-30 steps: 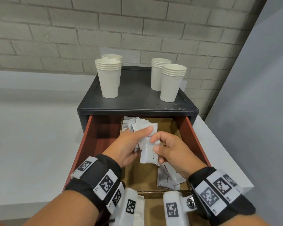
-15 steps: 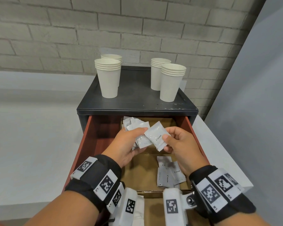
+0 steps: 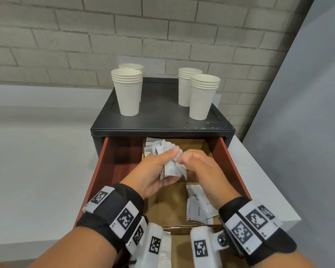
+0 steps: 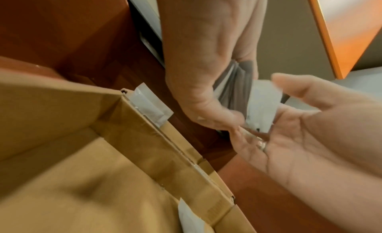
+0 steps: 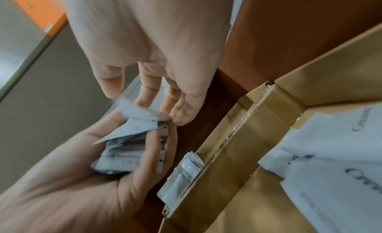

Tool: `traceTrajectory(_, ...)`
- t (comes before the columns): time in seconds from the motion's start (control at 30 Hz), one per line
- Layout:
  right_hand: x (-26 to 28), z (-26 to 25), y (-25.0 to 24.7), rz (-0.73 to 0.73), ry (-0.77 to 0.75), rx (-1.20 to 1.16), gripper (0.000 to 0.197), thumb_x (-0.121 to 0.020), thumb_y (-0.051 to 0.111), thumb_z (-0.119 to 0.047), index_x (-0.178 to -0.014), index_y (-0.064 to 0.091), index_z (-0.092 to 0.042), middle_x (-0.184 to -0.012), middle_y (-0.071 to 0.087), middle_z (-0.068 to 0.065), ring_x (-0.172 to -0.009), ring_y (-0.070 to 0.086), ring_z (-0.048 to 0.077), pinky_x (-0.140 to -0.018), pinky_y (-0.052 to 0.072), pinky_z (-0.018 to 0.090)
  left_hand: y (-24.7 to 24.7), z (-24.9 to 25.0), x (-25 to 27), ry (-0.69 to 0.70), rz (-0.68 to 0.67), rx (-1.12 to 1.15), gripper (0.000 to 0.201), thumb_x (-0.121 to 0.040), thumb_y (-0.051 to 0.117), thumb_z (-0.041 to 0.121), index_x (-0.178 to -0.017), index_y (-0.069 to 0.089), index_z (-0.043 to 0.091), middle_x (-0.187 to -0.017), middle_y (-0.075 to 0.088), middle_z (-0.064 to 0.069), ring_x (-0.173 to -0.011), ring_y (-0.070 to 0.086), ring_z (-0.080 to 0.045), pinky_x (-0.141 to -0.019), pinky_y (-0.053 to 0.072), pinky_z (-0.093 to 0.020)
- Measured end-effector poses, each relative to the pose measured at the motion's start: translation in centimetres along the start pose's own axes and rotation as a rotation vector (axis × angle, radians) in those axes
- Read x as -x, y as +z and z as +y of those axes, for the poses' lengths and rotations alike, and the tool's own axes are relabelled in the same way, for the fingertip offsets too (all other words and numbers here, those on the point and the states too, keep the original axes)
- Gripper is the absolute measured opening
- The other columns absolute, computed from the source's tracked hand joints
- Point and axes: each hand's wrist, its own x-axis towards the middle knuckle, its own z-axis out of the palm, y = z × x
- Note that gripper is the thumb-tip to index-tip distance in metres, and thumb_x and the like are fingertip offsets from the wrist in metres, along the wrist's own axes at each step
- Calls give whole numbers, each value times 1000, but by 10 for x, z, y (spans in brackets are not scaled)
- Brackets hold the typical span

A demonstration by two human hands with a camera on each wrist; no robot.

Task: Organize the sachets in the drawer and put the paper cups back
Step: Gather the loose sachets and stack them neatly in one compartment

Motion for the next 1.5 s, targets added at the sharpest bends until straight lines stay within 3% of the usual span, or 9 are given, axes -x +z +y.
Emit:
traceTrajectory(0.17,0,-4,-10,-14,6,109,17,-90,56,-7,-96,59,-22,-115,54,-1,-110,54,12,-82,52,19,-1,2,2,-40,-87,-31,31,-76,63,35,-103,62,20,-94,73,-8,-95,68,-26,-82,55,-41)
traceTrajectory(0.4,-2,-11,-15,-294,125,184,80,-88,62,-28,-148,9,-35,-146,27,-15,-131,34,6,-98,40,22,-3,3,6,-176,-222,-133,49,-66,68,29,-113,60,17,-97,71,-11,-91,68,-25,-78,55,-37)
traceTrajectory(0.57,-3,-10,-6,-423,36,297,70,-77,69,-40,-135,29,-34,-141,40,1,-125,46,15,-103,44,35,-4,5,5,-265,-267,-120,41,-68,65,26,-106,61,11,-91,71,-12,-81,70,-23,-75,57,-36)
traceTrajectory(0.67,-7,-8,-2,-401,0,327,47,-77,75,-22,-111,42,-26,-108,56,-4,-99,57,2,-81,50,17,-3,4,5,-308,-260,-93,40,-68,65,26,-104,61,8,-92,69,-15,-80,69,-24,-73,58,-36)
traceTrajectory(0.8,-13,-4,4,-369,-11,285,40,-72,79,-10,-91,46,-23,-80,54,-14,-65,52,-18,-57,40,3,-2,3,5,-348,-207,-77,43,-70,64,27,-107,60,5,-94,67,-18,-82,67,-28,-69,58,-36)
traceTrajectory(1.0,-16,7,23,-289,36,459,59,-68,81,-19,-118,48,-24,-108,60,-8,-99,58,9,-79,48,22,-11,11,10,-342,16,-89,44,-77,66,37,-108,63,5,-91,69,-15,-78,68,-27,-66,58,-37)
traceTrajectory(1.13,-12,13,40,-332,29,711,72,-69,80,-25,-130,43,-20,-126,52,1,-114,50,20,-87,42,29,-24,11,15,-200,320,-258,33,-87,63,34,-113,57,15,-111,58,-7,-102,51,-21,-91,35,-34)
traceTrajectory(1.23,-10,16,55,-385,21,762,72,-72,79,-23,-132,40,-18,-130,49,6,-116,50,23,-91,42,30,-32,4,14,-135,472,-314,6,-89,58,16,-88,58,10,-82,56,-7,-74,51,-17,-71,40,-32)
traceTrajectory(1.5,-1,10,47,-659,168,731,79,-73,77,-24,-137,31,-18,-133,46,5,-119,48,23,-99,44,36,-32,-17,1,-206,446,-364,34,-95,50,18,-118,59,-4,-110,63,-21,-102,60,-32,-97,45,-35)
